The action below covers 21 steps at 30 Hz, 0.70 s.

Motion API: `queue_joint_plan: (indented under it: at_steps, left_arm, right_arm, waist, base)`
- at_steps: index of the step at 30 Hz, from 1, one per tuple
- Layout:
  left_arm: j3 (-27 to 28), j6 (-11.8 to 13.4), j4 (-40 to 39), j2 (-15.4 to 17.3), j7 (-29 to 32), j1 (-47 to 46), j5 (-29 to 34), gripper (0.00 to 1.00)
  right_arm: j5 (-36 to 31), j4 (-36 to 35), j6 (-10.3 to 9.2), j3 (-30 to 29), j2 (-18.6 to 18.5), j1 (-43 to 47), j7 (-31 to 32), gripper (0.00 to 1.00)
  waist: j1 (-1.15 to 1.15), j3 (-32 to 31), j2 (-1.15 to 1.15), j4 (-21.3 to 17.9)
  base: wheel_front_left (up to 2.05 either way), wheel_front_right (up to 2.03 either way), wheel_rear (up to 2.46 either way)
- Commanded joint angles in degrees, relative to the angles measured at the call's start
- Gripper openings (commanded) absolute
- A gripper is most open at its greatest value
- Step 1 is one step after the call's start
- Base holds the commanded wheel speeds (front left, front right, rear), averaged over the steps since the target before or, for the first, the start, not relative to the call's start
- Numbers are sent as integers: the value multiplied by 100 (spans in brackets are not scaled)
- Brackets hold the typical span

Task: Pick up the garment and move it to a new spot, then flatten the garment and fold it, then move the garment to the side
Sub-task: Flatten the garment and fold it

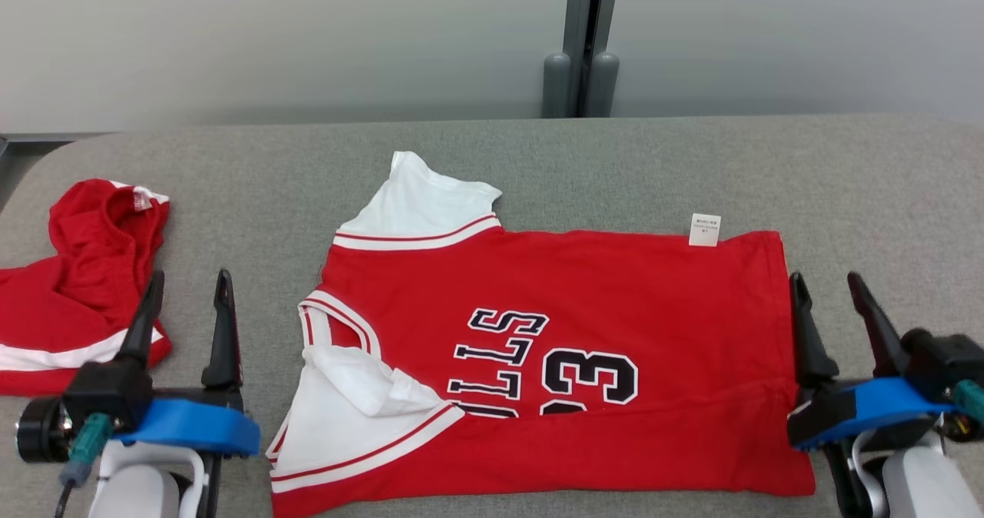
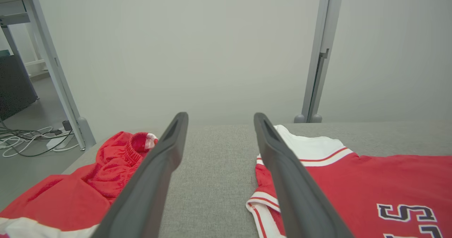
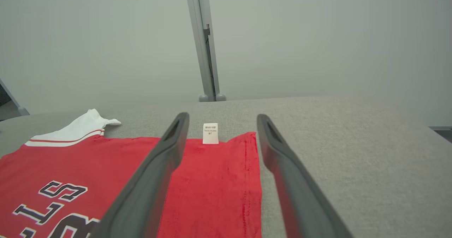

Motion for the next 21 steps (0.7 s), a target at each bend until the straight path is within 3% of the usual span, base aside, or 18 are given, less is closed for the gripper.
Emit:
queue_joint_plan:
  at_steps: [1, 10, 21]
  left_arm:
    - [-16, -44, 32, 81, -27, -244, 8, 100]
    - [-539, -131, 399, 732, 231, -2024, -210, 100]
    - [-2068, -124, 1063, 1515, 1112, -4249, -1375, 100]
  right_arm:
    - [-27, -46, 1, -10, -97, -233, 52, 100]
    - [-76, -86, 1, 108, -511, -1336, 885, 100]
    - [176, -178, 1, 657, -661, -2300, 1681, 100]
  waist:
    - [0, 90, 0, 5]
    - [0, 900, 0, -151]
    - [0, 2039, 0, -518]
  base:
    - [0, 0, 0]
    - [0, 0, 0]
    - [0, 0, 0]
